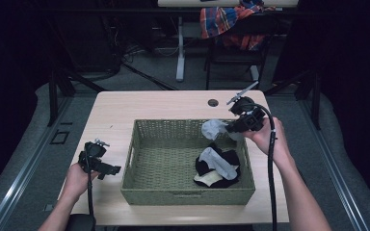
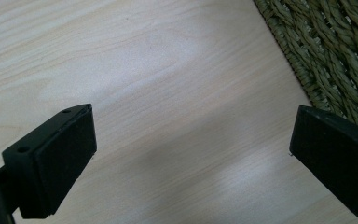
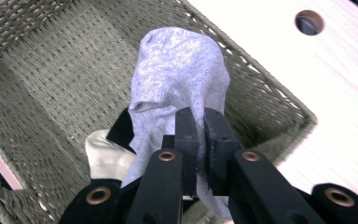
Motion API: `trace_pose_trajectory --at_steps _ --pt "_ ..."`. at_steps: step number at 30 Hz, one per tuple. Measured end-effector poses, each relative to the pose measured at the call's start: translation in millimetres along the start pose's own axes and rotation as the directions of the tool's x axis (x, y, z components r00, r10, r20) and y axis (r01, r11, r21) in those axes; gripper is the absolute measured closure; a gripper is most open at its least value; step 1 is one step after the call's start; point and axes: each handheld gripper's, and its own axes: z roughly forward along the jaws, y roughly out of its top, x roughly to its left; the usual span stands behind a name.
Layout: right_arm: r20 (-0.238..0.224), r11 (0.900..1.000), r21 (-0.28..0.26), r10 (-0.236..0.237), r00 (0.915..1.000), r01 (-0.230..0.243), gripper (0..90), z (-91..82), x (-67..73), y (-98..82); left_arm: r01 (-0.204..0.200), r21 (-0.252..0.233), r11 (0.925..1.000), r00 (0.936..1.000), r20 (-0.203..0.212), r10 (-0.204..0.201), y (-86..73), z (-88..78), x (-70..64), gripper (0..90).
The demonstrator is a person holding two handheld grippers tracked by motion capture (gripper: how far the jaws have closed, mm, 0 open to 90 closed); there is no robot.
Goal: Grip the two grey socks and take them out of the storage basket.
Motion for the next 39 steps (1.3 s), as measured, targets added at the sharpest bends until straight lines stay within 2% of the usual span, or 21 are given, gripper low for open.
trace_pose_trajectory --at_steps 2,6,11,13,17,23,31,37,39 --pt "0.012 1.0 -0.002 -0.008 0.9999 0.008 85.7 -5.2 -1.7 -2.3 0.0 0.0 1.0 1.0 -0.002 0.0 -0.2 -0.3 -0.3 0.6" --pt "0.024 1.0 -0.023 0.011 0.9997 -0.01 85.7 -12.0 -6.2 -6.2 0.009 0.001 1.0 0.9999 -0.005 -0.009 -1.3 -0.8 1.0 0.6" --pt "0.05 0.999 -0.023 0.03 0.9983 -0.029 85.7 -21.0 -13.7 -12.5 0.009 -0.011 0.9999 1.0 -0.003 -0.009 -1.7 -1.7 1.2 0.6" --pt "0.061 0.998 -0.038 0.054 0.9967 -0.052 85.7 -25.7 -18.3 -16.7 0.004 -0.009 1.0 1.0 0.001 -0.004 -1.0 -1.5 0.7 0.6" --pt "0.083 0.997 -0.019 0.071 0.994 -0.07 85.7 -29.8 -27.9 -24.7 0.0 -0.008 1.0 1.0 0.0 0.0 -0.3 -0.7 0.5 0.6" --pt "0.117 0.993 -0.029 0.118 0.9861 -0.115 85.7 -34.7 -41.6 -34.0 0.002 -0.009 1.0 1.0 0.0 -0.002 -0.5 -1.5 0.3 0.6" --pt "0.179 0.983 -0.038 0.182 0.967 -0.178 85.7 -43.2 -61.5 -47.8 -0.001 -0.01 0.9999 1.0 -0.004 0.001 -1.0 -2.6 0.1 0.6" --pt "0.212 0.971 -0.038 0.237 0.9481 -0.234 85.7 -45.1 -79.2 -59.7 -0.002 -0.012 0.9999 1.0 -0.003 0.002 -0.4 -2.1 -0.2 0.6" --pt "0.216 0.964 -0.032 0.266 0.9395 -0.265 85.7 -43.3 -86.9 -64.7 -0.004 -0.011 0.9999 1.0 -0.002 0.004 -0.3 -2.2 -0.1 0.6"
